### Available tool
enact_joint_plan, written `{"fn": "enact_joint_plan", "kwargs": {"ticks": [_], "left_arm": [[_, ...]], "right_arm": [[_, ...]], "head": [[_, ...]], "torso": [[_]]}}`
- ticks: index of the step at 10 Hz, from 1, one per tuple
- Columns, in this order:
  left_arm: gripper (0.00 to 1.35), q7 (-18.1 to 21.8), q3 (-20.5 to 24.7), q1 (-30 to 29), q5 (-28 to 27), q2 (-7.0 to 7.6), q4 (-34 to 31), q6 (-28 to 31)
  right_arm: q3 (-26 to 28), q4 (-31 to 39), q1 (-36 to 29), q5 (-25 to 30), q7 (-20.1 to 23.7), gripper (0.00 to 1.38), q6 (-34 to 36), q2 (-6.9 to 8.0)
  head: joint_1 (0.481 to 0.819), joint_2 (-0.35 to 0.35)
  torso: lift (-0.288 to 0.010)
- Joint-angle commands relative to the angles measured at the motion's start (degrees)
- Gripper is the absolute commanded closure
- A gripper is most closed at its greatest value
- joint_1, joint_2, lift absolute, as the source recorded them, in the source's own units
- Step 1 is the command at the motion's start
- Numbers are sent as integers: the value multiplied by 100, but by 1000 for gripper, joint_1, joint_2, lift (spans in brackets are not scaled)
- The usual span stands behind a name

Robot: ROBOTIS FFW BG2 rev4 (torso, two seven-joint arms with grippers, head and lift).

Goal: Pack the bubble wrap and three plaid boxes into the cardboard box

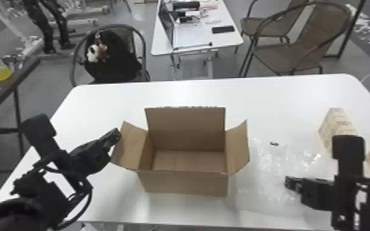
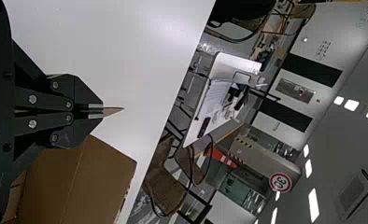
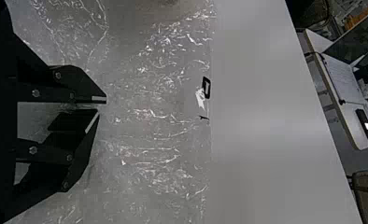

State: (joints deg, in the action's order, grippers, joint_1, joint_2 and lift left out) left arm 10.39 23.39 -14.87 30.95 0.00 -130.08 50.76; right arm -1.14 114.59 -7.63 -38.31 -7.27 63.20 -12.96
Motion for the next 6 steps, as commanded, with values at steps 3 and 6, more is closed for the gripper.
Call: {"fn": "enact_joint_plan", "kwargs": {"ticks": [3,6], "left_arm": [[1208,-2,25,-42,-28,-15,0,-83],[1208,-11,8,-42,-72,-15,0,-83]], "right_arm": [[35,213,60,-353,463,1133,-405,-136],[431,652,913,-1381,744,1133,693,-593]], "head": [[695,166],[695,193]], "torso": [[-148],[-148]]}}
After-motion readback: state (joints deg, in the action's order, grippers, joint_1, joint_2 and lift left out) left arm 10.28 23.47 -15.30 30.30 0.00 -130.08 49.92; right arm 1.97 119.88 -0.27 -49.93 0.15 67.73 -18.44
